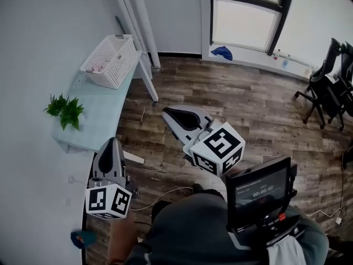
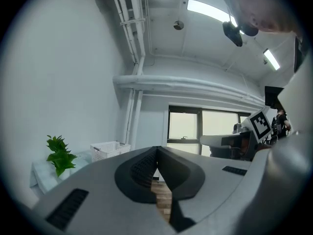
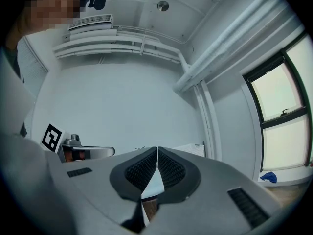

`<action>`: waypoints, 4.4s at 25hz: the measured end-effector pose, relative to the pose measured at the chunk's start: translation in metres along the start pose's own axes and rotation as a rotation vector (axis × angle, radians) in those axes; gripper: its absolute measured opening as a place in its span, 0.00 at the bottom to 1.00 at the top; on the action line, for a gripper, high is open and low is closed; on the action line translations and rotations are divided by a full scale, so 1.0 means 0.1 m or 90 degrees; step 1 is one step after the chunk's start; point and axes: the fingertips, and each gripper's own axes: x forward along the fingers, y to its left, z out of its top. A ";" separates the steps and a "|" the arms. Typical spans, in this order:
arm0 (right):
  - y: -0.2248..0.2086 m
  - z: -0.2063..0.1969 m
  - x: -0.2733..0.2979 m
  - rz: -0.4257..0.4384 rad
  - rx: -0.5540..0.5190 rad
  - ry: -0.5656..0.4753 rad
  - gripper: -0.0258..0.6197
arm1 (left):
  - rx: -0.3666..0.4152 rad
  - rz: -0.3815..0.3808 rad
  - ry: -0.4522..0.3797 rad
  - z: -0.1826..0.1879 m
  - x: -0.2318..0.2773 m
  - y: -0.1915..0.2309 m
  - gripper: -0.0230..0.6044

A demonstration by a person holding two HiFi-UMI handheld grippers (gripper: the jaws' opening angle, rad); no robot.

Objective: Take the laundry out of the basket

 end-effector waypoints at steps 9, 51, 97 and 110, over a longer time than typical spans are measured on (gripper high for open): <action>-0.47 -0.04 0.68 0.008 -0.004 0.014 0.07 | -0.011 0.036 0.013 0.00 0.62 0.54 0.05; -2.31 0.22 4.10 0.216 -0.056 0.036 0.07 | -0.034 0.189 0.011 0.23 3.41 2.67 0.05; -2.15 -1.99 6.94 0.592 -0.216 0.559 0.82 | -0.131 0.444 0.066 -0.49 3.61 4.61 0.05; -2.34 -3.50 7.18 0.671 -0.128 0.829 0.87 | -0.190 0.563 0.117 -0.92 3.49 4.75 0.05</action>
